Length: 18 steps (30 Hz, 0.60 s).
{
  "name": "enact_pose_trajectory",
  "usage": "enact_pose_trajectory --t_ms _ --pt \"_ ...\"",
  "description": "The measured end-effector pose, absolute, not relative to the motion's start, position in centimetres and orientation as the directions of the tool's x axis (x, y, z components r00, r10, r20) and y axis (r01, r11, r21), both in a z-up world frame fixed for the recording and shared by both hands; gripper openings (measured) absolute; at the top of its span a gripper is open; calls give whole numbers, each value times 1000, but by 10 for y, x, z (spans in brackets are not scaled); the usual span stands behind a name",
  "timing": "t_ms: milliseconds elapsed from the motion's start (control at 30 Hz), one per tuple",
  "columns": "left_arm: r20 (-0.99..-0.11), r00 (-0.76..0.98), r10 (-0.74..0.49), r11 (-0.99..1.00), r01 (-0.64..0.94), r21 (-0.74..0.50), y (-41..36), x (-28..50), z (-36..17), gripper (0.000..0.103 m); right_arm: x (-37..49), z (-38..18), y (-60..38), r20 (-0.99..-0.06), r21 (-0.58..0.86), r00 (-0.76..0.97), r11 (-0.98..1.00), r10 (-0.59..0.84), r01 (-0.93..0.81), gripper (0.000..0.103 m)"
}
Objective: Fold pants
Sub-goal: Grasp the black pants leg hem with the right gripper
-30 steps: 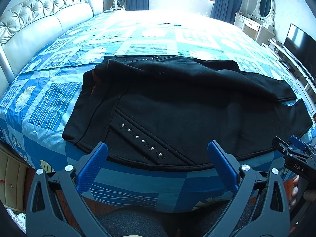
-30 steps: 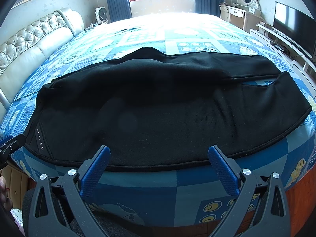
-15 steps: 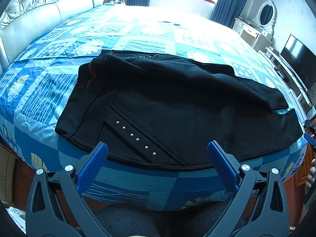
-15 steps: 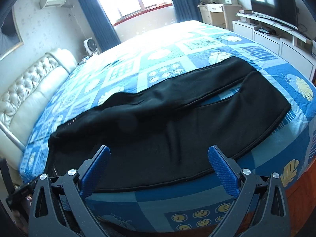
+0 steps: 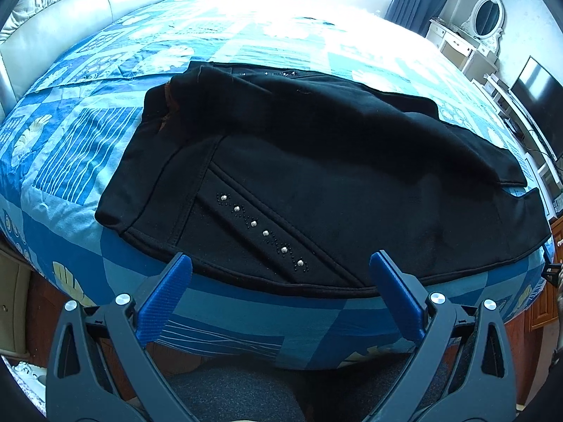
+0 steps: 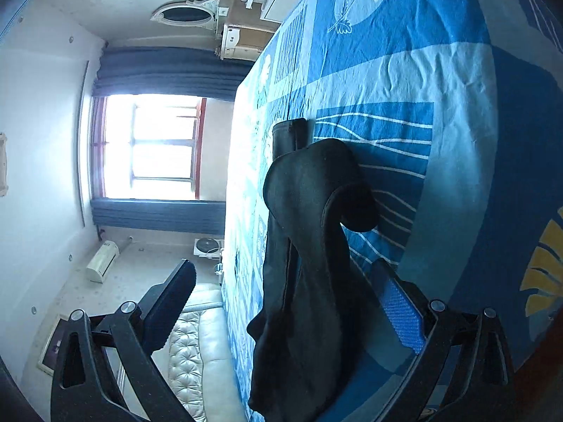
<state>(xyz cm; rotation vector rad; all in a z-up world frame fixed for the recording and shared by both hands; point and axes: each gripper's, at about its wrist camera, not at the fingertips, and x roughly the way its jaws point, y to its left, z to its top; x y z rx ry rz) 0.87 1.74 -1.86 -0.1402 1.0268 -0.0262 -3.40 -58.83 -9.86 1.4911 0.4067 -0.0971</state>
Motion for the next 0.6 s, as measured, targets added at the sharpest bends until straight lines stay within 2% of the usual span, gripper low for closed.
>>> enact_pose_trajectory --t_ms 100,200,267,300,333,367,400,500,600 --pt "-864 498 -82 990 -59 -128 22 8 -27 101 -14 -102 -597 -284 959 942 57 180 279 99" --pt "-868 492 -67 991 -66 -114 25 8 -29 101 -2 -109 -611 -312 950 940 23 140 312 99" --pt "-868 493 -58 992 -69 -105 27 9 -30 101 -2 -113 -618 -311 949 944 -11 115 314 94" --pt "-868 494 -54 992 -71 -102 28 9 -30 101 -1 -113 -622 -318 947 942 -10 108 321 72" --pt "-868 494 -49 992 -75 -99 30 10 -30 101 0 -112 -624 -330 943 937 1 113 332 33" --pt "-868 494 -47 992 -78 -98 31 11 -31 101 1 -110 -626 -326 945 938 13 113 327 21" --pt "-869 492 -45 992 -80 -96 32 12 -31 101 -2 -107 -628 -320 947 942 37 104 318 14" --pt "-870 491 -36 992 -85 -89 33 15 -33 101 -9 -76 -633 -381 902 924 230 21 366 10" --pt "-872 489 -39 992 -87 -93 33 18 -35 101 -22 -55 -631 -504 764 858 412 -100 497 7"
